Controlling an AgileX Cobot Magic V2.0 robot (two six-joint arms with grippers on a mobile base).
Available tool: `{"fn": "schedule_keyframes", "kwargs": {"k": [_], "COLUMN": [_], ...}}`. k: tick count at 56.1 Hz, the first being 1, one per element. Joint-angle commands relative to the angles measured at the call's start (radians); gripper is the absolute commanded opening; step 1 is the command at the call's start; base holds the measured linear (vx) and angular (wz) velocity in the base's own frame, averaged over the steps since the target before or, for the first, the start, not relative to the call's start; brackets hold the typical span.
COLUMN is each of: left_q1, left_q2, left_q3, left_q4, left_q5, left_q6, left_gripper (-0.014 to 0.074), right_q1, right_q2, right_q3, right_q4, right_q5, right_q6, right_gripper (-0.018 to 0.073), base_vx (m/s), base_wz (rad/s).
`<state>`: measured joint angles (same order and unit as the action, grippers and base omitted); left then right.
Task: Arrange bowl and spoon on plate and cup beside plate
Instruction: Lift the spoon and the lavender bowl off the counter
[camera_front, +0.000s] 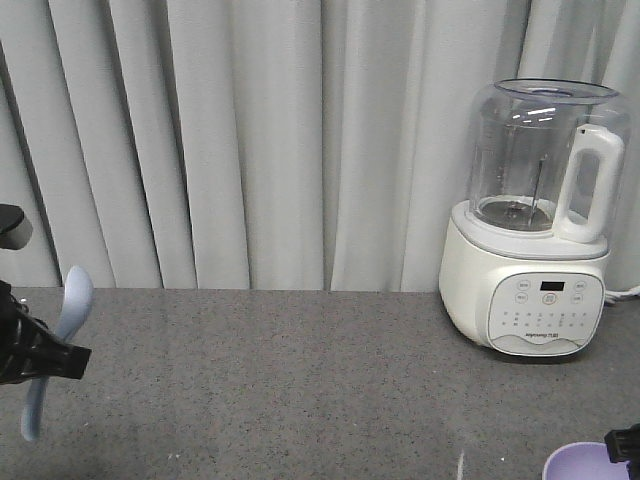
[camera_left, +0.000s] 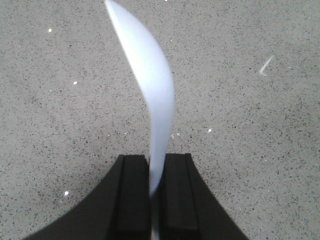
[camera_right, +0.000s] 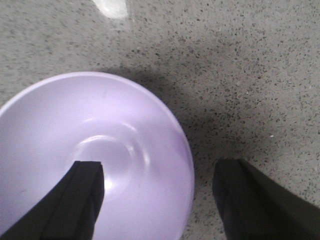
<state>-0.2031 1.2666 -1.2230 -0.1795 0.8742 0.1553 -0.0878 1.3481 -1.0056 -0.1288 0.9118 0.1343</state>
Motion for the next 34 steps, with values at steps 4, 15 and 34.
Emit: {"fn": "schedule_keyframes", "kwargs": {"k": [4,15,34], "left_q1": [-0.002,-0.002,-0.002], "left_q2": [-0.027,-0.027,-0.027], "left_q3": [-0.032,-0.032,-0.032], "left_q4": [-0.012,-0.013,-0.013], "left_q5": [-0.056,-0.061,-0.065], "left_q6": [0.001,0.001,0.001], "left_gripper": [-0.0006,-0.0006,-0.0006], "right_q1": [-0.085,-0.128,-0.128], "right_q2": [0.017,0.09,0.176], "right_q3": [-0.035,-0.034,-0.035], "right_q4": [-0.012,0.192,0.224], "right_q5": [-0.029,-0.05,-0.059], "right_q6": [-0.01,-0.173,-0.235], "right_gripper": [0.0507,0.0498,0.0106], "base_vx": [0.0,0.0,0.0], "base_wz": [0.0,0.0,0.0]}}
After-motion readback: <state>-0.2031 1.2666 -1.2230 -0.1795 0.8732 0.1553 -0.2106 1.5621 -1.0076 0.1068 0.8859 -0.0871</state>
